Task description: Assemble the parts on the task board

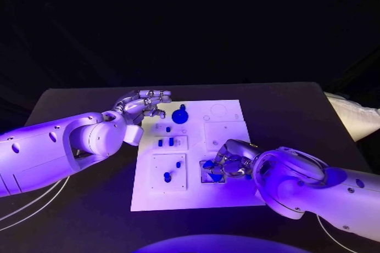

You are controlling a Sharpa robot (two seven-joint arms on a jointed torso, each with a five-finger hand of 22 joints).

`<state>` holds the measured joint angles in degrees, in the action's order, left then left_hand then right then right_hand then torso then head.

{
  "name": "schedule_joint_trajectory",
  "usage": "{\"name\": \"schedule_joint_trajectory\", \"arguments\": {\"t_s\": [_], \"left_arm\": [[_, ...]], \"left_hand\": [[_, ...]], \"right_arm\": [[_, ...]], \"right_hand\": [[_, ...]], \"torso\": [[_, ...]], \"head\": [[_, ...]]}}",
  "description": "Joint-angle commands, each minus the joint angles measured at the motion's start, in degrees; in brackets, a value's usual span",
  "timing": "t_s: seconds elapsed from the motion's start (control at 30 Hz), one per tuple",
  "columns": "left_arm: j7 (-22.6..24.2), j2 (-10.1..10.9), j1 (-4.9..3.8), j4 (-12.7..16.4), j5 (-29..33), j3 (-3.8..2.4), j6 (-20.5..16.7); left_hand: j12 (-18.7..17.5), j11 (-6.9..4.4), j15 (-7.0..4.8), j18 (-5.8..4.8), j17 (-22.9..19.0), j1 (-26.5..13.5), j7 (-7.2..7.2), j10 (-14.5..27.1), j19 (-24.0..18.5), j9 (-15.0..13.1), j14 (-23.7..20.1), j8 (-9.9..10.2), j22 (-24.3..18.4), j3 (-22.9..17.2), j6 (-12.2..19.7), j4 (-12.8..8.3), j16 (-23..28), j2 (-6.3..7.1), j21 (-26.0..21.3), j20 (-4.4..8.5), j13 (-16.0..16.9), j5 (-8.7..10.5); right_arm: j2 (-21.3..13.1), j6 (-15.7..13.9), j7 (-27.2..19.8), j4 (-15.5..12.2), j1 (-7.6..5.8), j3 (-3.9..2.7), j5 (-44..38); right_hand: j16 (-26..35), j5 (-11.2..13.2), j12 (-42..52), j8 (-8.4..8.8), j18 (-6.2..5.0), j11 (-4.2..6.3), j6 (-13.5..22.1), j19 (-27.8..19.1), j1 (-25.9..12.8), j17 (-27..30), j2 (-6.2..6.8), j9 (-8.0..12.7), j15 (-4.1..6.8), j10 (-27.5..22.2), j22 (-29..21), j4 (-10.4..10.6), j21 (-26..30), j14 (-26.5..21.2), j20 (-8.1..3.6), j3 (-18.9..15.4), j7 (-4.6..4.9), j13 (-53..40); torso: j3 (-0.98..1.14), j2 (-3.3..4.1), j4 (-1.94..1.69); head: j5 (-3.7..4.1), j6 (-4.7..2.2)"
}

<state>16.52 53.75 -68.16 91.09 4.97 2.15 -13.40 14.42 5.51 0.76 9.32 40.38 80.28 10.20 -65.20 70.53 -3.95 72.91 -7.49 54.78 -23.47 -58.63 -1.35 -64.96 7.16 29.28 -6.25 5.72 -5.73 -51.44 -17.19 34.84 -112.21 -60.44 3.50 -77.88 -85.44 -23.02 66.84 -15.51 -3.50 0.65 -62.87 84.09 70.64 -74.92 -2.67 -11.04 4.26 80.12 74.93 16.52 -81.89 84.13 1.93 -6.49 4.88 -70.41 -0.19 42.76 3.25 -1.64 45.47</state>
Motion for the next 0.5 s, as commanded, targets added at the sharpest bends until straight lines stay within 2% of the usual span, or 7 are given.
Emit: {"name": "schedule_joint_trajectory", "arguments": {"t_s": [0.03,0.2,0.5], "left_arm": [[0.1,0.0,0.0,0.2,0.2,-0.04,1.2],[0.0,0.1,0.0,0.2,0.2,-0.04,1.3],[-0.1,0.1,0.0,0.2,0.2,-0.04,1.4]], "left_hand": [[0.3,0.12,-0.01,1.09,0.0,-0.2,0.0,0.4,-0.2,0.0,-0.4,-0.4,-0.1,0.3,0.4,0.1,0.2,-0.32,-0.3,-0.1,0.0,0.25],[0.3,0.12,-0.01,1.09,0.0,-0.2,0.0,0.4,-0.2,0.0,-0.4,-0.4,-0.1,0.3,0.4,0.1,0.2,-0.32,-0.3,-0.1,0.0,0.25],[0.3,0.12,-0.01,1.09,0.0,-0.2,0.0,0.4,-0.2,0.0,-0.4,-0.4,-0.1,0.3,0.4,0.1,0.2,-0.32,-0.3,-0.1,0.0,0.25]], "right_arm": [[0.3,2.9,0.2,0.0,0.13,0.08,-1.5],[0.4,3.5,0.2,0.0,0.13,0.08,-2.2],[0.5,3.8,0.2,0.1,0.12,0.08,-3.1]], "right_hand": [[-0.2,0.3,1.1,-0.41,0.35,0.42,-2.2,0.6,-0.6,-6.8,-0.27,-0.4,0.57,1.1,0.7,0.0,-0.2,4.4,-0.58,-0.5,-1.64,-1.1],[-0.2,1.6,1.3,-0.56,0.38,0.63,-2.5,0.6,-1.7,-6.9,-0.5,-0.7,0.78,1.3,0.8,0.0,-0.2,4.4,-0.82,-1.3,-1.85,-1.5],[-0.3,7.3,1.2,-0.73,0.42,0.79,-2.6,0.7,-4.7,-7.0,-1.4,-1.5,0.95,1.8,1.0,0.1,-0.3,4.4,-1.04,-3.9,-2.03,-2.2]], "torso": [[0.02,0.0,-0.02],[0.02,0.01,-0.06],[0.04,0.01,-0.01]], "head": [[-0.12,0.07],[-0.2,0.12],[-0.3,0.24]]}}
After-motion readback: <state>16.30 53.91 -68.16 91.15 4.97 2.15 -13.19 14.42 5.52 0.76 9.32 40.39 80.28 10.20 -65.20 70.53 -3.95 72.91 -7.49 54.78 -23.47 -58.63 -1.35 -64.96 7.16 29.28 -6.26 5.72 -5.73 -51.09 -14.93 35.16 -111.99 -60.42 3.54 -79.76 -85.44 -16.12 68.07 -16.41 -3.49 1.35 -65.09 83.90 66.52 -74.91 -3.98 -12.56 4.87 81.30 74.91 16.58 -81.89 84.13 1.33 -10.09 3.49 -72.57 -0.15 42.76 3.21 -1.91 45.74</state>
